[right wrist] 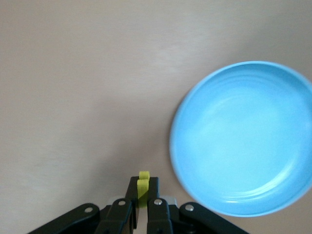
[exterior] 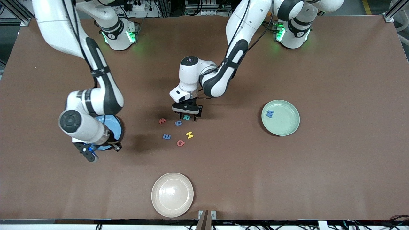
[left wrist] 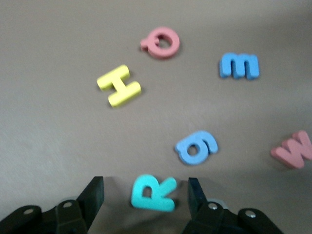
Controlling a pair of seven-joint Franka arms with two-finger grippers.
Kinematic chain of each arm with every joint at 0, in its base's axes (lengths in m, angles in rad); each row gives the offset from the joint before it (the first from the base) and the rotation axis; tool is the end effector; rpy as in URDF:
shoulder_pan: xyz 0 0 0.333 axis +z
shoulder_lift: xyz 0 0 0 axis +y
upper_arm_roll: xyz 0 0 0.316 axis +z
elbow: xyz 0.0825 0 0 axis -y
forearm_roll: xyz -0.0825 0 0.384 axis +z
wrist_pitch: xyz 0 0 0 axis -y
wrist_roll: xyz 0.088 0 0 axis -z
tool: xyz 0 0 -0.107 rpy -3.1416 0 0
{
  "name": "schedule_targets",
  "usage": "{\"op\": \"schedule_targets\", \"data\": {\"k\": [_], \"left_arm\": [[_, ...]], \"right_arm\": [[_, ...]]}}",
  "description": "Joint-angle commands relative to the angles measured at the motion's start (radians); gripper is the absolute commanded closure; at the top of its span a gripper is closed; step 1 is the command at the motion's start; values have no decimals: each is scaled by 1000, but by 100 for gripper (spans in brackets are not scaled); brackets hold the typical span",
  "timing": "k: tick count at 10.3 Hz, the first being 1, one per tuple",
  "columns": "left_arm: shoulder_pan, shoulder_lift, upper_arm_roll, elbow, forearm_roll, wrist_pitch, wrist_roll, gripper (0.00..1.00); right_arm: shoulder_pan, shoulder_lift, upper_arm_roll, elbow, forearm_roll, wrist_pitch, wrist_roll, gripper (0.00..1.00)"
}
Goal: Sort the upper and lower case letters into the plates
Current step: 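Drop the yellow letter on the blue plate while the left gripper grasps the R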
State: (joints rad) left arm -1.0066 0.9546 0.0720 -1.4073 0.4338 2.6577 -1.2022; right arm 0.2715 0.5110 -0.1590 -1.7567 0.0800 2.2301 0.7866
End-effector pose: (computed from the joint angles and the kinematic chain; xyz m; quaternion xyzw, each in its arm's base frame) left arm 0.4248 -0.6156 0.1552 0.9759 -0.0627 0.2027 0.0503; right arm 0.6527 0.0852 0.2784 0.9383 -0.3453 -0.0102 0.0134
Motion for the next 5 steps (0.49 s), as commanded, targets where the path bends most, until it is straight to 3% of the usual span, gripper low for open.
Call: {"op": "schedule_targets", "data": {"k": [1,3,4,5], "left_arm": [[-18,15,8,19,28,1,-51,25],[-18,15,8,19,28,1,-51,40],[-18,15,9,18,29,-1,-45,46],[-17,15,11,18,36,-1,-27,46]], "right_arm": [[-35,-104,0,-167,-17,22,-102,100],[-70,-105,-4,-185,-48,20,-133,100],[-84,-103,-4,-185,-52,16,-136,70],[-86,-100,-4,-184,-52,5,-136,3]]}}
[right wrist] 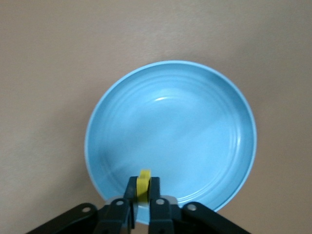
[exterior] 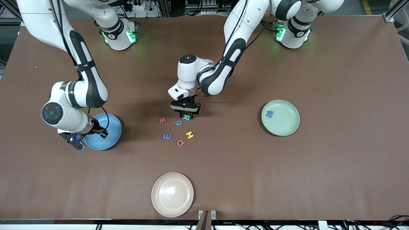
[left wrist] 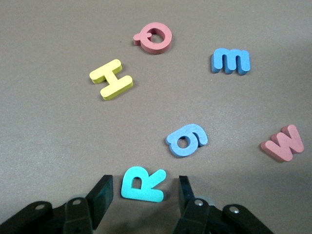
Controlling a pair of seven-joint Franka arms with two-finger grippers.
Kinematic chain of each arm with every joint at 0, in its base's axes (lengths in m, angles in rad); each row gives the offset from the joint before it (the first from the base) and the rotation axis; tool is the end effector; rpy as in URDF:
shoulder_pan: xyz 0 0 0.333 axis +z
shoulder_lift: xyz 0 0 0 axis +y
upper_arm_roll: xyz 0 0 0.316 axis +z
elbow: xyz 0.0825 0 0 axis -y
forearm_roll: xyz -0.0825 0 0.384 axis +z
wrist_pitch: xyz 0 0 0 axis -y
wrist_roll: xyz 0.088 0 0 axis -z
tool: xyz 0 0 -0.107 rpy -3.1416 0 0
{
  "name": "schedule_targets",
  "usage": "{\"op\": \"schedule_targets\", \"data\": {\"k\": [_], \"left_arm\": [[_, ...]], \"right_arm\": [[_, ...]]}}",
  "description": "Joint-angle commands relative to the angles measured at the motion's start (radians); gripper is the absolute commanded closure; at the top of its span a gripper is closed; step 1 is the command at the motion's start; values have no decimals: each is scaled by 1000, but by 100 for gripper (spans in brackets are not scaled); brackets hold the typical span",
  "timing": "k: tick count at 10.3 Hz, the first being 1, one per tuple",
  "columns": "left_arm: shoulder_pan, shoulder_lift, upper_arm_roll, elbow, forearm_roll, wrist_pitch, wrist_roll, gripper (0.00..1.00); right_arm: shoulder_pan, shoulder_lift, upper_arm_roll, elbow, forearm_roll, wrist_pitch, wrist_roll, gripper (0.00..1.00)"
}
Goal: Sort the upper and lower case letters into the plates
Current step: 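Drop the yellow letter on the blue plate while the left gripper grasps the R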
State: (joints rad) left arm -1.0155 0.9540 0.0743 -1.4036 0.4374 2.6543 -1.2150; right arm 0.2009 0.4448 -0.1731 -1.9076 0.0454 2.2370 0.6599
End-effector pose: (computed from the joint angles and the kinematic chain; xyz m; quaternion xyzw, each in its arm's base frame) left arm 0.4209 -0.6194 0.1570 0.9756 -0.0612 0.2045 0.0514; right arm 0.6163 0.0231 0.2581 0.9461 -0.3186 -0.0439 0.0374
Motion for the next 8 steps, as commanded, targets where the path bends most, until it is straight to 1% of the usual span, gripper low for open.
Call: {"op": "schedule_targets", "data": {"k": [1,3,4,5,6,7,8], "left_arm": [[-3,15,9,15,41,4,21,46],[-3,15,10,15,43,3,29,47],[-3,15,10,15,44,4,28,60],[-3,15,10,15,44,3,29,66],[-3,15,10,15,44,3,29,76],[-3,15,12,15,46,4,29,84],[-3,14,12,15,47,3,31,89]], "right_arm": [[-15,-32,10,-30,-18,-20,-10,0],[-11,-31,12,-22,-18,-27,-6,0],[-6,-28,12,-15,-16,-27,0,0],[-3,-26,14,-1,-13,-27,7,0],[3,-26,17,10,-7,-28,9,0],[8,-26,17,18,-4,-27,10,0],[11,-23,17,27,-4,-27,13,0]]}}
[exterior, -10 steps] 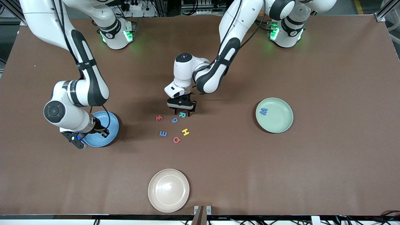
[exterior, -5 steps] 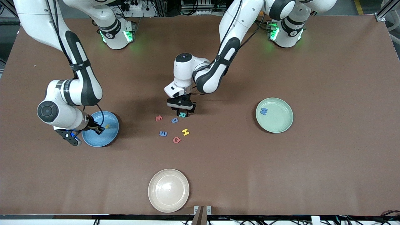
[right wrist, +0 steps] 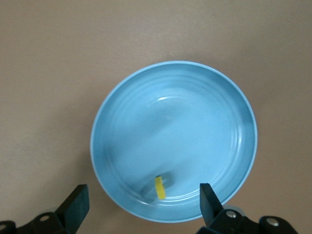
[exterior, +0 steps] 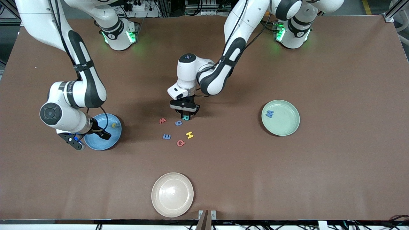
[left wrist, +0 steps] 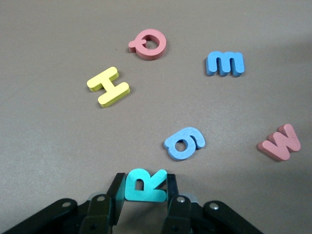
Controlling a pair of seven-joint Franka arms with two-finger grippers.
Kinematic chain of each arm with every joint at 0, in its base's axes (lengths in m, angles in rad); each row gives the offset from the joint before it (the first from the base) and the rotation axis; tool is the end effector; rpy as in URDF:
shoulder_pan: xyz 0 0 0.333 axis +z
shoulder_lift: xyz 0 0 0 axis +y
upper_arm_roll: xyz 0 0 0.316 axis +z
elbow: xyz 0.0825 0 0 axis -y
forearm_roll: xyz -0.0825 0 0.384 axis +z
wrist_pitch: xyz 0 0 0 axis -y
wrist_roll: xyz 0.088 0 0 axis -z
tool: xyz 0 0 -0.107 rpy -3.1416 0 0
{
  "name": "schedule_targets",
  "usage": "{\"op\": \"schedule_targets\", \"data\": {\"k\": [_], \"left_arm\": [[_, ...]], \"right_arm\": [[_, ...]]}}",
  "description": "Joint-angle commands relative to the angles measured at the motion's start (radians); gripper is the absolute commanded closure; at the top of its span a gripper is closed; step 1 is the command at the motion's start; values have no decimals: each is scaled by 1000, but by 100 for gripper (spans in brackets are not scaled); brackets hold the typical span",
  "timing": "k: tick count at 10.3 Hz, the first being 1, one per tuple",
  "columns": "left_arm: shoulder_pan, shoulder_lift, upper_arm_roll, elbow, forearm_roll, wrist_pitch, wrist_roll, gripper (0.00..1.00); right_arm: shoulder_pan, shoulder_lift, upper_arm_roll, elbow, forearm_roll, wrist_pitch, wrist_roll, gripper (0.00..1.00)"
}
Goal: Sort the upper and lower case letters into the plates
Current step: 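Drop the yellow letter on the blue plate while the left gripper grasps the R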
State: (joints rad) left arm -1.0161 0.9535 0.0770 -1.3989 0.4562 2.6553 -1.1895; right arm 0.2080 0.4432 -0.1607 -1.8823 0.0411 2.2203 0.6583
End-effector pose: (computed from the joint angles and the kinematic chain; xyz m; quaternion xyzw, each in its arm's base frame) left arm 0.4221 -0.6203 0.1594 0.9727 -0.0808 0.2123 0.0475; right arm 0.6219 0.0358 0.2677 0.9501 -0.3073 -0.0398 0.0349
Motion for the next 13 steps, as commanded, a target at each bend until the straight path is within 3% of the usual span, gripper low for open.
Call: {"op": "schedule_targets", "data": {"k": [1,4,6,8,10,12,13], "left_arm": [[-2,13,9,11,28,2,8,91],[60,-47,-2,-14,15,-75,124,95],[131,-90,-61,-48,6,-165,223,95],[236,-187,-135,-144,2,-268,316,95],[447,-356,-254,-359,1,-273,495,95],[743,-508,-437,-574,2,-273,684,94],[871,-556,-492,-660,2,-273,802,94]], "right_arm": [[8,-20,6,9,8,-10,18,0],[50,2,6,46,22,-10,72,0],[97,34,6,74,22,-8,147,0],[160,72,6,106,23,-1,249,0],[220,118,6,149,25,1,363,0],[292,158,6,161,80,31,464,0],[330,160,6,157,97,36,512,0]]}}
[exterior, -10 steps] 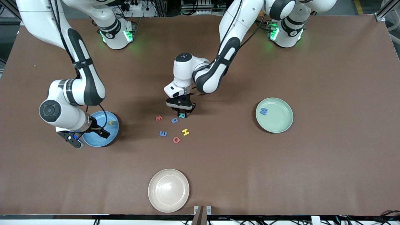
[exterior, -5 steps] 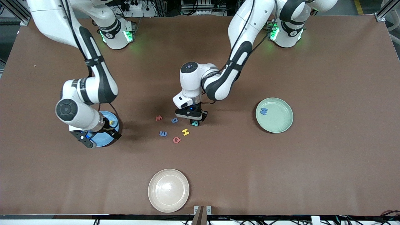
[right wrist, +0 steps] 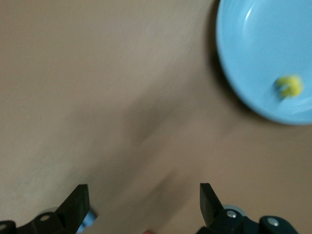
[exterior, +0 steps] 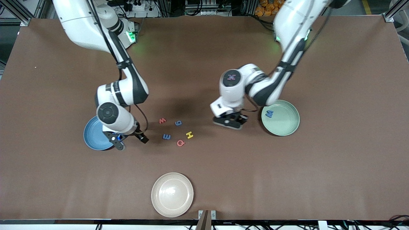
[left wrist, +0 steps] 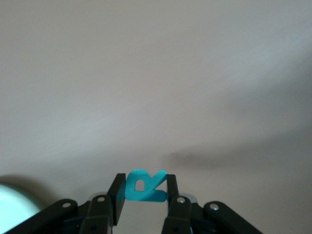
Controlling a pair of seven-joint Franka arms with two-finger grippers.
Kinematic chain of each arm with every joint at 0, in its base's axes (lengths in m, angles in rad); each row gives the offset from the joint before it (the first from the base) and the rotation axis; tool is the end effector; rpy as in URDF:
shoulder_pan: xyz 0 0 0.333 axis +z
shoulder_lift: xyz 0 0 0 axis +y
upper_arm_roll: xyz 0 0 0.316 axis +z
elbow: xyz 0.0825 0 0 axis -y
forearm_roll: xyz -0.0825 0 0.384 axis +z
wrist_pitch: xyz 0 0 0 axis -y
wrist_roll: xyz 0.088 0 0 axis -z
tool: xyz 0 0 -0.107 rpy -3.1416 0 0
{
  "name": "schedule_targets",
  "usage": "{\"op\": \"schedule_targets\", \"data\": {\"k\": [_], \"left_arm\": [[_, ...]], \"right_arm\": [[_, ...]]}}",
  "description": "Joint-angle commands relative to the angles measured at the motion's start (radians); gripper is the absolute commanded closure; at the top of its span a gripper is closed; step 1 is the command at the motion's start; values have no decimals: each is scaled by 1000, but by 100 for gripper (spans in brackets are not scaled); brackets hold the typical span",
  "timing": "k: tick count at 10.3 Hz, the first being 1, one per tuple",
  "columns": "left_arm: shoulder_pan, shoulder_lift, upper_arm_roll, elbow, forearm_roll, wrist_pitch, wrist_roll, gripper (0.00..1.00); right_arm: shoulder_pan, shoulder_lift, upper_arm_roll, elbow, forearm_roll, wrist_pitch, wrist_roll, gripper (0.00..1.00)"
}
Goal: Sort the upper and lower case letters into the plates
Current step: 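Place the teal R on the green plate with the left gripper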
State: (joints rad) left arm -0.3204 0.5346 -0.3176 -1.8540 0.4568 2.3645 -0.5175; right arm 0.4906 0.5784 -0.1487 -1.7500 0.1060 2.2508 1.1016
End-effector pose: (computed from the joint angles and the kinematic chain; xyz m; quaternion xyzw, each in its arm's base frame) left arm 0.5274 -0.3682 0.2454 -0.9765 0.1996 -0.0526 0.0619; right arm 0.6157 0.2308 0.2386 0.9189 -0.3930 -0.0255 0.0237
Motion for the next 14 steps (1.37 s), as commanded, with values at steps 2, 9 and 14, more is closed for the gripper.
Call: {"op": "schedule_targets", "data": {"k": [2,9,14], "left_arm": [[320,-189,-152,-315,2,18,230,94],[472,-193,-155,-370,19,30,456,1],[371,-165,-176,-297,0,24,287,0]], "right_arm": [[113,34,-6,24,34,7,185,0],[209,119,4,56,75,108,412,0],[250,156,4,49,72,158,462,0]]}}
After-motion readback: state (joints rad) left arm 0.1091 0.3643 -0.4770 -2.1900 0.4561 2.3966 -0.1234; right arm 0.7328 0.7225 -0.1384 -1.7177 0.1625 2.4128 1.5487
